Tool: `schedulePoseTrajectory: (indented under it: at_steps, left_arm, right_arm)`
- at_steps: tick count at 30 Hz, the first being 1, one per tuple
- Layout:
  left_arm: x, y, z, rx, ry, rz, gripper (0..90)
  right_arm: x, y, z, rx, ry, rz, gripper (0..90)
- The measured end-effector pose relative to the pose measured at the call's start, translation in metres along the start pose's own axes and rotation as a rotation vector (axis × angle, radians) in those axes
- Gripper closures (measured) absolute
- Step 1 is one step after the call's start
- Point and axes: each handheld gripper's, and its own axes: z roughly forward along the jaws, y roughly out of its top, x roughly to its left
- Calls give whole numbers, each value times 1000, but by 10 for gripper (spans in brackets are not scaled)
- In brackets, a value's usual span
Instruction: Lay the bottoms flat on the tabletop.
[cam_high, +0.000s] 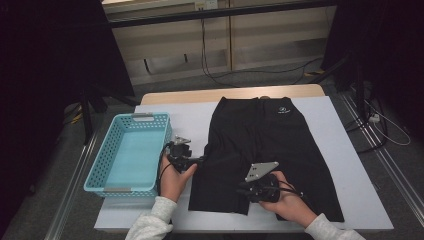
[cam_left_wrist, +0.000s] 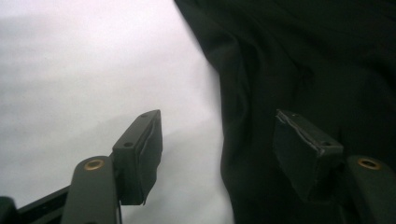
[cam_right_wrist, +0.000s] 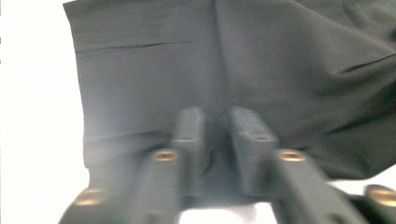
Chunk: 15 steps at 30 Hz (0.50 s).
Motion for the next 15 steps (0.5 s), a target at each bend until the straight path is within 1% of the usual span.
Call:
schedulePoseTrajectory:
  at_steps: [1, 2, 3, 5, 6, 7, 8, 9, 10, 11, 12, 13, 14, 15]
  left_arm:
    - [0, -1, 1, 6, 1, 6, 350]
    - [0, -2, 2, 11, -1, 1, 355]
    - [1, -3, 3, 22, -12, 3, 371]
    - [1, -4, 3, 16, -18, 7, 378]
    - [2, -4, 3, 15, -22, 2, 382]
    - [1, -4, 2, 16, -24, 2, 398]
    - [-1, -5, 2, 23, -26, 19, 451]
    - [-2, -5, 1, 28, -33, 18, 517]
    - [-4, -5, 1, 43, -55, 18, 549]
    - [-5, -4, 0, 56, -61, 15, 642]
    - [-7, -4, 0, 75, -94, -25, 709]
    - [-8, -4, 0, 87, -121, -34, 739]
    - [-10, -5, 1, 89, -116, -20, 778]
    - [-10, -5, 1, 95, -107, -22, 840]
  right_arm:
    - [-1, -1, -1, -2, 15, 8, 851]
    - [-2, -1, -2, -1, 17, 16, 875]
    - [-2, -2, -2, 0, 20, 16, 882]
    - [-3, -2, -3, 8, 23, -8, 894]
    - [-2, -2, -4, 8, 30, -3, 897]
    - [-3, -3, -6, 14, 38, -7, 899]
    - [-3, -4, -7, 12, 44, -5, 900]
    - [-3, -5, -9, 14, 53, 6, 900]
    - [-3, -6, -10, 16, 58, 6, 900]
    - [-2, -8, -11, 14, 60, 1, 900]
    - [-1, -8, -11, 14, 59, 4, 900]
    - [-1, -8, -11, 16, 56, 4, 900]
    - [-1, -8, -11, 18, 56, -4, 900]
    - [-1, -7, -11, 18, 56, -5, 900]
